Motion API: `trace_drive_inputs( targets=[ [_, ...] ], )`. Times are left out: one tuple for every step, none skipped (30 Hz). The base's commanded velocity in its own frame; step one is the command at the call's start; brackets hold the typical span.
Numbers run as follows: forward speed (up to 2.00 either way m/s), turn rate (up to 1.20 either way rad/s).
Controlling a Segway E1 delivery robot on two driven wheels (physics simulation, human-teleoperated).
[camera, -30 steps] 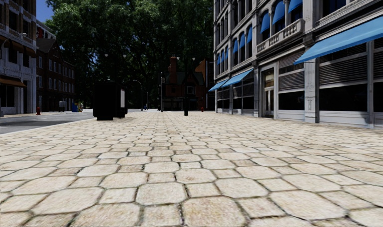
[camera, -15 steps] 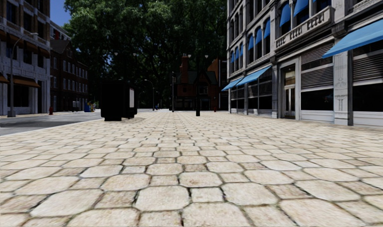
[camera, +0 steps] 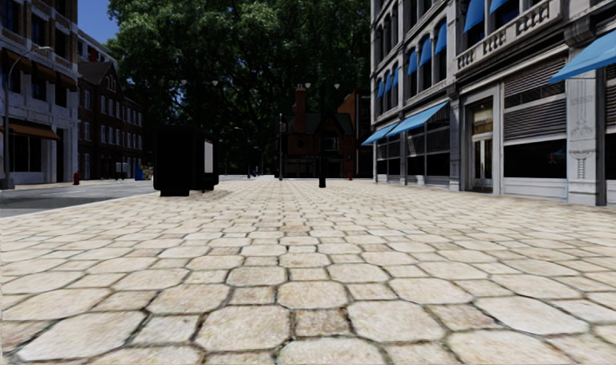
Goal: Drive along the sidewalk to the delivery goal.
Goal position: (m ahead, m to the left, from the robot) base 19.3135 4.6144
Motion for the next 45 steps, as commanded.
trace_drive_inputs(
  targets=[
    [1.76,0.12],
    [1.76,0.02],
    [1.76,0.0],
    [1.76,0.0],
    [1.76,0.0],
    [1.76,0.0],
    [1.76,0.0],
    [1.76,0.0],
    [1.76,0.0],
    [1.76,0.0],
    [1.76,0.0],
    [1.76,0.0],
    [1.76,0.0],
    [1.76,0.0],
    [1.76,0.0],
    [1.76,0.45],
    [1.76,0.73],
    [1.76,0.73],
    [1.76,0.98],
    [1.76,1.06],
    [1.76,1.04],
    [1.76,1.04],
    [1.76,0.14],
    [1.76,0.04],
    [1.76,0.0],
    [1.76,0.0],
    [1.76,0.0],
    [1.76,0.0],
    [1.76,0.0],
    [1.76,0.0],
    [1.76,0.0],
    [1.76,0.0],
    [1.76,0.0],
    [1.76,0.0],
    [1.76,0.0],
    [1.76,0.0],
    [1.76,0.0],
    [1.76,0.0],
    [1.76,0.0],
    [1.76,0.0],
    [1.76,0.0],
    [1.76,0.0],
    [1.76,0.0],
    [1.76,0.0],
    [1.76,0.0]
  ],
)
